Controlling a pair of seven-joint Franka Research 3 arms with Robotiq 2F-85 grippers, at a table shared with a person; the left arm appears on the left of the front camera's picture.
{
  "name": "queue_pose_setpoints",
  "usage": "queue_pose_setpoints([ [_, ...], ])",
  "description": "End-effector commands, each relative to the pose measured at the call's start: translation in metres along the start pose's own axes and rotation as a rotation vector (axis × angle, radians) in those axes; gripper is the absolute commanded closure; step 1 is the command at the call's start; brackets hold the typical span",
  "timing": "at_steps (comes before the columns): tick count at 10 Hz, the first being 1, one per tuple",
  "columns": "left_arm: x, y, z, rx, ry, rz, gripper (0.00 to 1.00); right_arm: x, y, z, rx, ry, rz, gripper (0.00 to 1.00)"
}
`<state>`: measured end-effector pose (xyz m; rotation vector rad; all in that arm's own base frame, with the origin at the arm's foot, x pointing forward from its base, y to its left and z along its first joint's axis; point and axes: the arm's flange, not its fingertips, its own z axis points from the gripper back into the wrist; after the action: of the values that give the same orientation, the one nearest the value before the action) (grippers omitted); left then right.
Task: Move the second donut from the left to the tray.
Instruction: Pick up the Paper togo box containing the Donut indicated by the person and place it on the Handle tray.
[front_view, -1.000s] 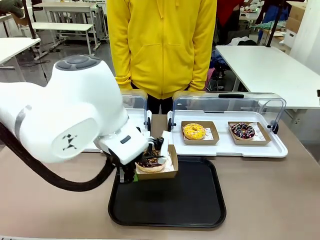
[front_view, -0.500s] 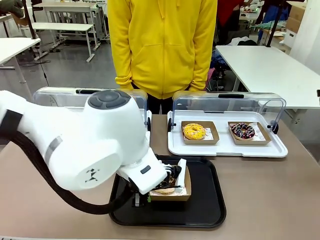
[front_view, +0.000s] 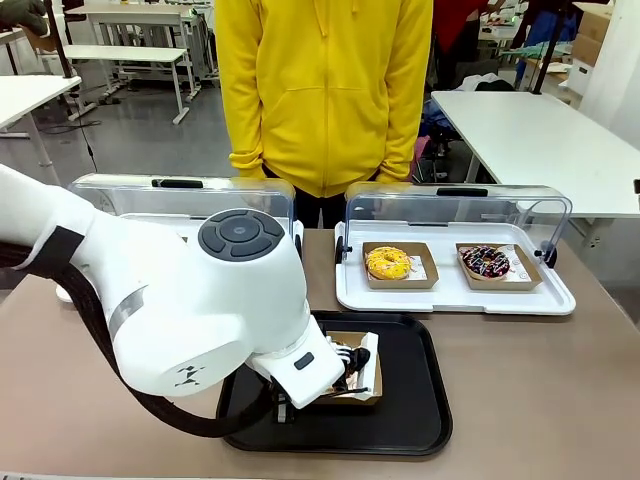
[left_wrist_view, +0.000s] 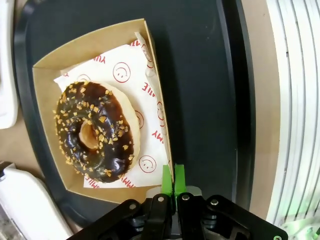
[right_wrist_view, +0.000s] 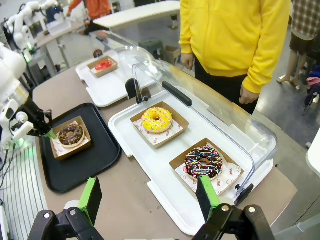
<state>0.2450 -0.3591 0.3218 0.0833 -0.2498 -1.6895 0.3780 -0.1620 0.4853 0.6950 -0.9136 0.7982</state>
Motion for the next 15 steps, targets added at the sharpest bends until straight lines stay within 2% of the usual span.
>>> queue_pose_setpoints([
  [1,-0.004,-0.009,-0.003,-0.001,0.027,0.001,0.99,0.002,-0.001,-0.001,-0.002,-0.03,0.019,0.0],
  [4,-0.001,-0.007,-0.005,-0.029,0.039,-0.002,0.99,0.002,-0.001,-0.001,-0.002,-0.03,0.019,0.0],
  [7,0.002,-0.007,0.001,-0.022,0.042,-0.004,0.12,0.002,-0.001,-0.001,-0.002,-0.03,0.019,0.0],
  [8,0.003,-0.005,0.006,-0.021,0.04,-0.003,0.0,0.002,-0.001,-0.001,-0.002,-0.03,0.019,0.0],
  [10,0.001,0.003,0.022,-0.017,0.043,0.021,0.0,0.002,-0.001,-0.001,-0.002,-0.03,0.019,0.0],
  [11,0.001,0.004,0.03,-0.011,0.046,0.021,0.06,0.002,-0.001,-0.001,-0.002,-0.03,0.019,0.0],
  [12,0.002,0.004,0.036,-0.009,0.05,0.016,0.0,0.002,-0.001,-0.001,-0.002,-0.03,0.019,0.0],
  [15,0.005,0.005,0.048,-0.032,0.087,0.02,0.0,0.002,-0.001,-0.001,-0.002,-0.03,0.019,0.0],
])
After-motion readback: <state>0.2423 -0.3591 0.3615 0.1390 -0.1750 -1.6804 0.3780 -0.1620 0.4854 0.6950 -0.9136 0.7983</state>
